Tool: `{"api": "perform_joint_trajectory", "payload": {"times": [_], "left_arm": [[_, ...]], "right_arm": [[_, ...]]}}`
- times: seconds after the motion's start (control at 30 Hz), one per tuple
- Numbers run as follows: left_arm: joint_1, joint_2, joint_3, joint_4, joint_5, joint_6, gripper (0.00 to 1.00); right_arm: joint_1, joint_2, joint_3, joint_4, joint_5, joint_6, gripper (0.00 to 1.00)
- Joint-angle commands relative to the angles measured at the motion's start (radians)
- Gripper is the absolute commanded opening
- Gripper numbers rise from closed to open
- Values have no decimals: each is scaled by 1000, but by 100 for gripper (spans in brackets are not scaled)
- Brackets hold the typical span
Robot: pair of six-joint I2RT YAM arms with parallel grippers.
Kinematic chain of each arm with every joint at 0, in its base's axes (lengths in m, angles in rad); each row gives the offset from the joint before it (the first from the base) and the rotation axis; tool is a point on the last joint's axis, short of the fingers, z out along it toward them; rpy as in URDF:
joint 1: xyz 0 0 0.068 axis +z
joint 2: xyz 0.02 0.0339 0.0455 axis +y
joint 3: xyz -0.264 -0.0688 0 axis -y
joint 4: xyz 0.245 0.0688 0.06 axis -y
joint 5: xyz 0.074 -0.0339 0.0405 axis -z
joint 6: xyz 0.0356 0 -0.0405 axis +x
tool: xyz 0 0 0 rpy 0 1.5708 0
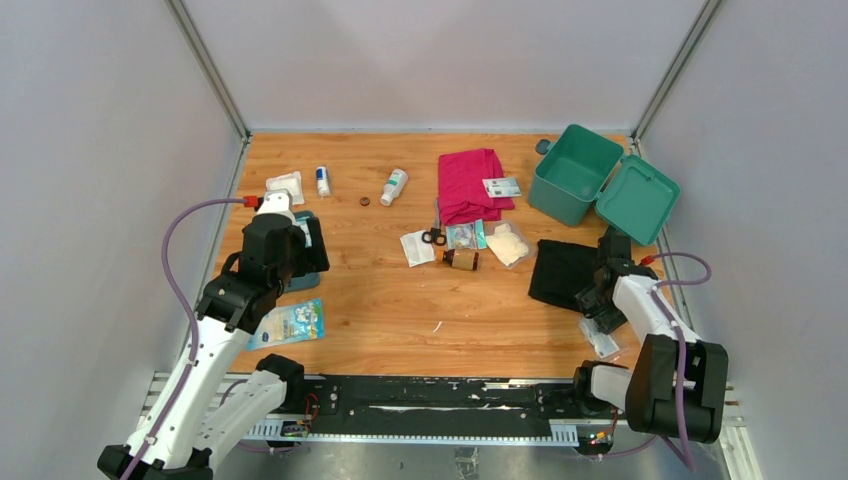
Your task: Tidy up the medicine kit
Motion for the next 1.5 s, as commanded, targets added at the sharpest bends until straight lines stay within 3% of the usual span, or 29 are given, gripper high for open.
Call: {"api": "perform_joint_trajectory", "payload": {"times": [0.0, 0.17, 0.23, 0.27, 0.5, 0.9, 1.23, 1.47], "left_arm": [[-7, 0, -3, 19, 2, 0, 90], [-7, 1, -3, 18, -5, -3, 90], [-7, -2, -3, 17, -11, -3, 90], [-7, -3, -3, 17, -13, -3, 90], [-7, -25, -6, 17, -32, -6, 90], [-6, -36, -10, 17, -53, -11, 91], [-7, -28, -10, 17, -46, -9, 91], [-7, -16, -9, 17, -40, -8, 91]], "right_arm": [[-16, 47, -93, 97, -110, 12, 55], [-17, -9, -113, 87, -157, -2, 28], [-17, -30, -117, 79, -177, -12, 6], [-17, -35, -118, 76, -193, -17, 0], [-15, -97, -99, 27, -296, -87, 0], [-5, -417, 19, -98, -437, -179, 0], [4, -334, 19, -72, -482, -259, 2], [21, -223, -46, 17, -519, -283, 11]]}}
